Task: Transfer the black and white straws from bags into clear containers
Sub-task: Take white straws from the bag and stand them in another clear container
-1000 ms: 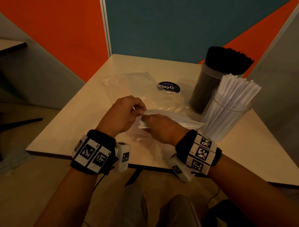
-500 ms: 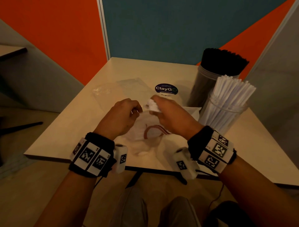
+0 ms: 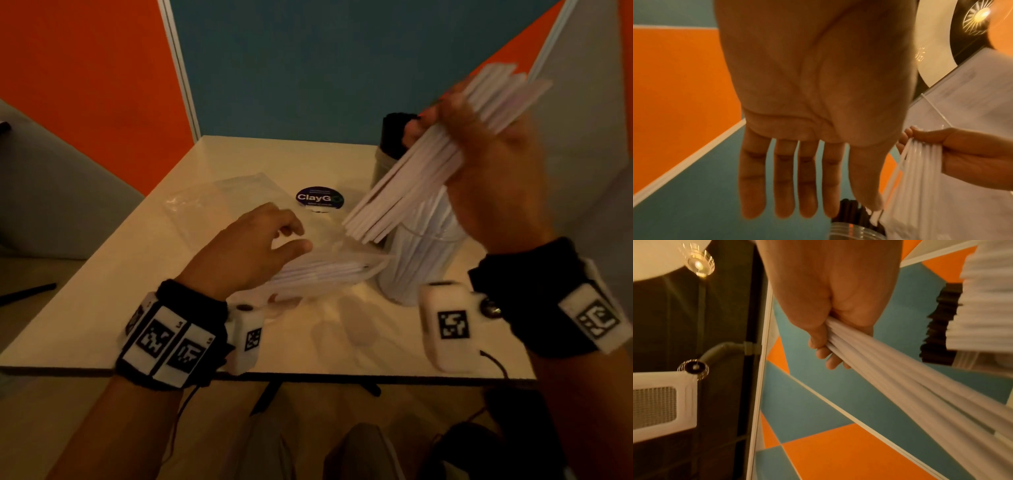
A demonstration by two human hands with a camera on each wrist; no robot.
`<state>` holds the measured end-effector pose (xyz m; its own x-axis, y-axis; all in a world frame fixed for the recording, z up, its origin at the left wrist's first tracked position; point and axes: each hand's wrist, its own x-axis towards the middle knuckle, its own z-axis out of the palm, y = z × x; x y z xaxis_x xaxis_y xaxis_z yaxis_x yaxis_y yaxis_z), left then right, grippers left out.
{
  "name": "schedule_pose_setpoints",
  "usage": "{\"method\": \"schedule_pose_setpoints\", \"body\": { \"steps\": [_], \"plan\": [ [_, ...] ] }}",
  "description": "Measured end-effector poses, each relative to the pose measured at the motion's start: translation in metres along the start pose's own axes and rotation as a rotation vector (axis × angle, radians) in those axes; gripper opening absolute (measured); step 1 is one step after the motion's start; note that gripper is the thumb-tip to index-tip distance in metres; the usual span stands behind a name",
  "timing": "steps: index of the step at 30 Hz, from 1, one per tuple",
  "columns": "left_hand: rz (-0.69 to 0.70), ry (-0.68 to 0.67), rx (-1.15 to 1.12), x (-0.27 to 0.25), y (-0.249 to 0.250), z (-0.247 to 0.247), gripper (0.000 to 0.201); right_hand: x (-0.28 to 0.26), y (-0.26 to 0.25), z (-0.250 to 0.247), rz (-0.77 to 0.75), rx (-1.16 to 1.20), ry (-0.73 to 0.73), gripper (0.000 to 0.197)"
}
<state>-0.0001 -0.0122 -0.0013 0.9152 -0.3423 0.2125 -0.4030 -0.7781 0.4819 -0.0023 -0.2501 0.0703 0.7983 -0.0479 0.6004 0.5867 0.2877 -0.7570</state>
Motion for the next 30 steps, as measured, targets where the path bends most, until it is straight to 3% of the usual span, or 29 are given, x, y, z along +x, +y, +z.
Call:
{"method": "schedule_pose_setpoints", "body": {
  "steps": [5, 9, 13, 17, 21, 23, 28, 30],
  "plan": [
    [0.152, 0.036, -0.169, 0.039, 0.053, 0.009, 0.05, 0.013, -0.024, -0.046, -0.056, 0.097, 0.064, 0.003],
    [0.209, -0.024, -0.358, 0.073, 0.094, 0.027, 0.082, 0.02, -0.03, -0.073, -0.125, 0.01, 0.148, 0.01],
    [0.238, -0.1, -0.405, 0.1, 0.116, 0.053, 0.103, 0.025, -0.021, -0.092, -0.05, -0.023, 0.192, 0.008],
    [0.233, -0.092, -0.363, 0.115, 0.126, 0.074, 0.105, 0.019, -0.003, -0.096, 0.042, -0.169, 0.204, 0.007],
    [0.207, -0.058, -0.363, 0.12, 0.126, 0.086, 0.094, 0.01, 0.015, -0.095, 0.049, -0.617, 0.207, 0.067],
    [0.2, -0.065, -0.418, 0.12, 0.125, 0.091, 0.087, 0.007, 0.021, -0.093, 0.012, -0.741, 0.226, 0.082],
    [0.199, -0.081, -0.493, 0.121, 0.119, 0.098, 0.086, 0.006, 0.032, -0.095, -0.063, -0.752, 0.282, 0.092],
    [0.21, -0.065, -0.499, 0.122, 0.118, 0.101, 0.087, 0.005, 0.032, -0.096, -0.065, -0.763, 0.265, 0.073]
  ]
}}
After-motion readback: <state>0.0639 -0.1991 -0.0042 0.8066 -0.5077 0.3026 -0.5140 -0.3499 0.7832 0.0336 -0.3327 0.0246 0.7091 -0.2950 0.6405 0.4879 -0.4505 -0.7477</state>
